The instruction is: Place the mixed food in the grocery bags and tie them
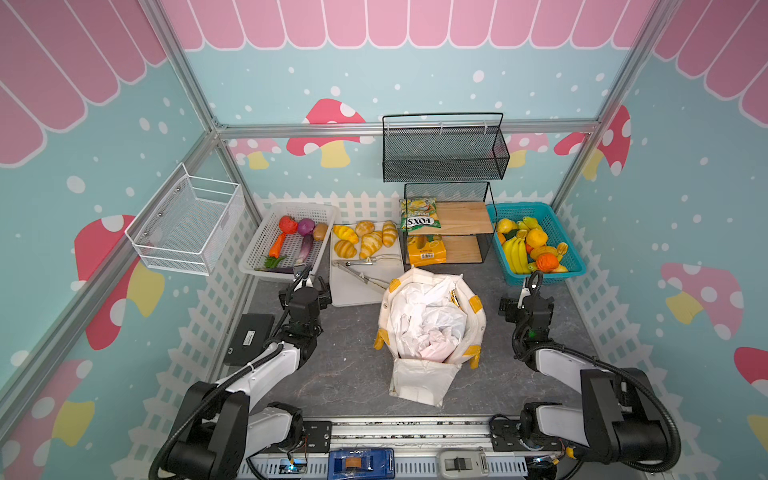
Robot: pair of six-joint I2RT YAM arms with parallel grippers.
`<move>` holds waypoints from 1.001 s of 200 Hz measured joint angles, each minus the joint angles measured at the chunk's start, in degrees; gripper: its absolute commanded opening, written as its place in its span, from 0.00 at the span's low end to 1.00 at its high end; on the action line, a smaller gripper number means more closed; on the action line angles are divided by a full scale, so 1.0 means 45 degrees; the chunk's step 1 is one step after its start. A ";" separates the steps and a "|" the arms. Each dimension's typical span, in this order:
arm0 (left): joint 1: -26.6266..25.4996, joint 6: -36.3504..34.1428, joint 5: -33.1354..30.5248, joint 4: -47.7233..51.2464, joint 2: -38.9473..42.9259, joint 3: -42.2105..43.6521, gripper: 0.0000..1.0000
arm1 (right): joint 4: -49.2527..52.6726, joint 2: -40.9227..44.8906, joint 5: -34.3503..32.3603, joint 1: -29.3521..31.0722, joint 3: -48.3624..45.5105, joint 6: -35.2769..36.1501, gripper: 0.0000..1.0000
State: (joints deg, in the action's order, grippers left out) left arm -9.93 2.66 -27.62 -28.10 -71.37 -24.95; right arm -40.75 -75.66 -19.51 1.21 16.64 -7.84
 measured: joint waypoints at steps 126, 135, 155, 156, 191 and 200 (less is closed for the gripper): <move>0.2098 0.0316 0.4342 -0.4590 -0.3667 0.0777 1.00 | -0.7300 -0.2565 0.2040 -0.0189 -0.1438 0.1146 1.00; 0.2093 0.0311 0.4430 -0.4585 -0.3667 0.0753 1.00 | -0.7344 -0.2565 0.2123 -0.0189 -0.1428 0.1190 1.00; 0.2079 0.0262 0.4527 -0.4585 -0.3667 0.0724 1.00 | -0.7368 -0.2574 0.2273 -0.0189 -0.1418 0.1273 1.00; 0.2079 0.0262 0.4532 -0.4585 -0.3667 0.0724 1.00 | -0.7368 -0.2574 0.2278 -0.0189 -0.1418 0.1273 1.00; 0.2079 0.0219 0.4605 -0.4585 -0.3667 0.0724 1.00 | -0.7378 -0.2574 0.2448 -0.0189 -0.1418 0.1345 1.00; 0.2079 0.0219 0.4624 -0.4585 -0.3662 0.0724 1.00 | -0.7383 -0.2574 0.2482 -0.0189 -0.1418 0.1355 1.00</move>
State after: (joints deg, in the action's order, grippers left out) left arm -0.58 3.64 -6.81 -48.73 -87.85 -21.69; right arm -73.97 -87.24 -8.34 0.36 10.26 -1.74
